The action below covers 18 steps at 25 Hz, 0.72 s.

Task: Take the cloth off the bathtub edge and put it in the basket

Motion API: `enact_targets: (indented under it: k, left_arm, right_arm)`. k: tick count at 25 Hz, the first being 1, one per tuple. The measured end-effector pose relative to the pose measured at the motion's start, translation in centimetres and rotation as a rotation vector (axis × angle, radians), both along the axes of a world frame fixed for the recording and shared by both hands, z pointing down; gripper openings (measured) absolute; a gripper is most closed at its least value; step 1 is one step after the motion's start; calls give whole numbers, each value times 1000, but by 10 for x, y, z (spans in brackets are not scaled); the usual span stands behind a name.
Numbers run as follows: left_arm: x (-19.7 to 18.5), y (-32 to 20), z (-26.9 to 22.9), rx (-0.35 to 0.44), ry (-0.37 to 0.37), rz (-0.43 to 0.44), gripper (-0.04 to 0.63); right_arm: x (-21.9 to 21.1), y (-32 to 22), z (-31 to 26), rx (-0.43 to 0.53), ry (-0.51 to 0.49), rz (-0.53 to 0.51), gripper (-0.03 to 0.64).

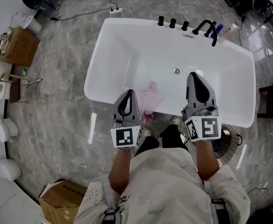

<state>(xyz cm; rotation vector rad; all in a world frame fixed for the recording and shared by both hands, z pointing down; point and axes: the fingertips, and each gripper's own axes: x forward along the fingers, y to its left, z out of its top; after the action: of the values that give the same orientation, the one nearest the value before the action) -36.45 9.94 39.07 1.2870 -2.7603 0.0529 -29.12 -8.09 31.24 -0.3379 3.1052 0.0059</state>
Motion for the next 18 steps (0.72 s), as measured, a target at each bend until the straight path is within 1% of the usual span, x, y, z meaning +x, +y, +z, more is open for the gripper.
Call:
enact_targets:
  k: [6, 9, 12, 18]
  left_arm:
    - [7, 2, 41, -64, 38, -8, 8]
    - [12, 6, 69, -106, 80, -15, 8]
    - [16, 11, 100, -173, 120, -13, 8]
    - [24, 16, 155, -285, 210, 15, 8]
  right_arm:
    - [0, 0, 36, -27, -2, -17, -11]
    - [2, 0, 60, -55, 30, -22, -11]
    - [2, 2, 79, -71, 67, -38, -11]
    - [0, 11, 105, -84, 134, -78, -12]
